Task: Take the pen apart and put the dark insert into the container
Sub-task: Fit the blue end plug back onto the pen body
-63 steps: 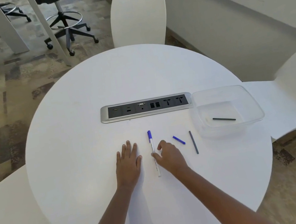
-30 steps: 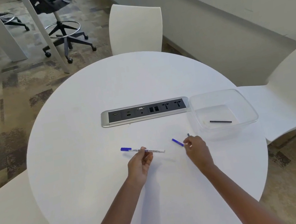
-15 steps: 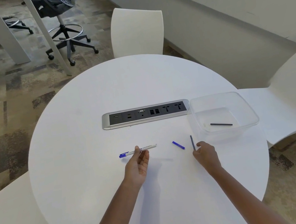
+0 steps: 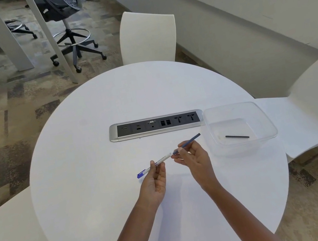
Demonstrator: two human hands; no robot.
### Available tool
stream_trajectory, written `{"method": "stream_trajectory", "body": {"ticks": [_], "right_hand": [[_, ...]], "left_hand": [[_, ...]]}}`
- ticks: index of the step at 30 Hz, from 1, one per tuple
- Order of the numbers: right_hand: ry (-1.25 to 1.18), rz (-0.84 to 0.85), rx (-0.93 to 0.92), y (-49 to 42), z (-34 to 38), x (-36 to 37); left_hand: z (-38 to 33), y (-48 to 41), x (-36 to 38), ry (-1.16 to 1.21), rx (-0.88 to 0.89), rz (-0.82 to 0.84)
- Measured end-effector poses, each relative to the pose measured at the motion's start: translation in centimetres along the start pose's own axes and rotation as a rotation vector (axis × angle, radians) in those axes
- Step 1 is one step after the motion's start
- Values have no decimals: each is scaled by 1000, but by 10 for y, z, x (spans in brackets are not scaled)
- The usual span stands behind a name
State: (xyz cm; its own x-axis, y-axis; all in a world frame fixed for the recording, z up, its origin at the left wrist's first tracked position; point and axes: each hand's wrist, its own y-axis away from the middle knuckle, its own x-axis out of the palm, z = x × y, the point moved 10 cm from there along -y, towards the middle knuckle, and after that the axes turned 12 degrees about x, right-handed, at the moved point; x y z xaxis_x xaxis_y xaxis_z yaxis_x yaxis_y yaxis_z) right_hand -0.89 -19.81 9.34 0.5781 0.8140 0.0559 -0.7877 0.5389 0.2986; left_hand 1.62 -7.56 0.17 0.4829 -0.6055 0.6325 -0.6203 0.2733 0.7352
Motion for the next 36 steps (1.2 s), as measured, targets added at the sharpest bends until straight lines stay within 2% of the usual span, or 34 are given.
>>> {"method": "stream_trajectory", "body": {"ticks": [16, 22, 27, 31, 34, 36], "right_hand": [[89, -3, -35, -1, 6, 1], [226, -6, -60, -3, 9, 1], [441, 66, -65, -13, 12, 1], [499, -107, -9, -32, 6, -36], [726, -225, 54, -47, -12, -61], [883, -229, 120, -56, -31, -70]], "left_hand": [[4, 3, 0, 35, -5, -14], [5, 4, 3, 28, -15, 4], [4, 0, 8, 15, -20, 22], [-2, -3, 10, 3, -8, 27], [-6, -4, 11, -5, 4, 29], [-9, -5, 11, -12, 13, 31]]}}
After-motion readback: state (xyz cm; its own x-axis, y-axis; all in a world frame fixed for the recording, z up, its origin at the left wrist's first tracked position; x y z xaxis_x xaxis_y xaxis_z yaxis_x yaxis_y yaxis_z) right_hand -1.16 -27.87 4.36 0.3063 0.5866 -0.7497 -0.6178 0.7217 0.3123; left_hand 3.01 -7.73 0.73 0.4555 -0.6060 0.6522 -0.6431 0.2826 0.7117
